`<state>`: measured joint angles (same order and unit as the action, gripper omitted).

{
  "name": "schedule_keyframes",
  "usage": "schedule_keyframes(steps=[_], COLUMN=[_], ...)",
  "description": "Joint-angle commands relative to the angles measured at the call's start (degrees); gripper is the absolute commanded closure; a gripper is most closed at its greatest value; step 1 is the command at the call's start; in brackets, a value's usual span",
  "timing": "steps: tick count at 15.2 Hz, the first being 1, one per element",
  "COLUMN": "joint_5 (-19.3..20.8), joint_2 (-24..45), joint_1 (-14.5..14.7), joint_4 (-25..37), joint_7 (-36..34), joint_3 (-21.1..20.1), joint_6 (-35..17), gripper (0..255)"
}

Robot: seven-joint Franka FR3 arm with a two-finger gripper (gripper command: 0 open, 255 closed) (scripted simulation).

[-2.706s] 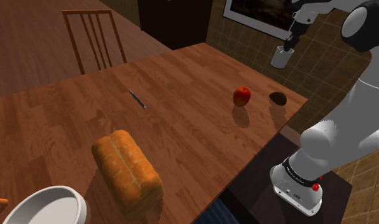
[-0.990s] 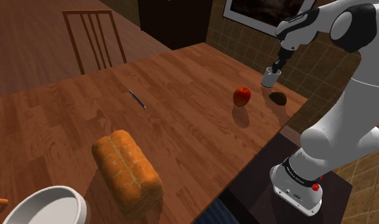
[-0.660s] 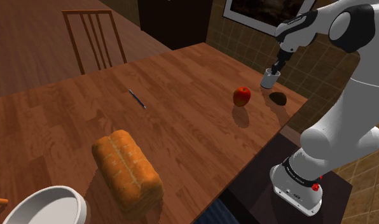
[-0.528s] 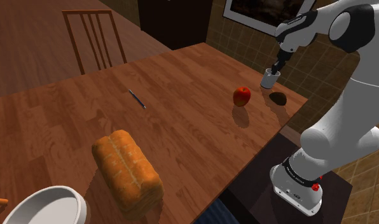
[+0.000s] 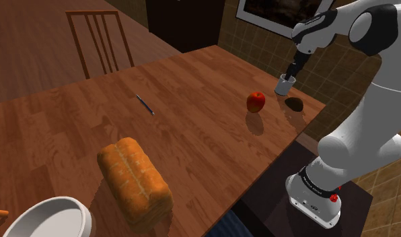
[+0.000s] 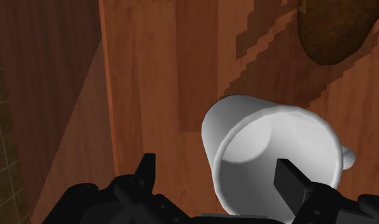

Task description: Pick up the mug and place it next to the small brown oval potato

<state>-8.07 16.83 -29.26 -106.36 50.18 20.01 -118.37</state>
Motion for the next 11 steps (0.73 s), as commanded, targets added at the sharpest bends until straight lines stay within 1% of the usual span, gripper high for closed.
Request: schedule_keyframes(steps=[1,3,11], joint_5=[0.5,1.0,1.0], joint_2=[-0.9,-1.9,-1.9], joint_1=[0.1,0.1,0.1], joint_4=[1.7,3.9,3.9], joint_7=[-0.4,-0.7,-0.7], joint_3=[0.2,0.4,0.4], joint_6=[2.5,5.7,5.7], gripper=[0,0,0])
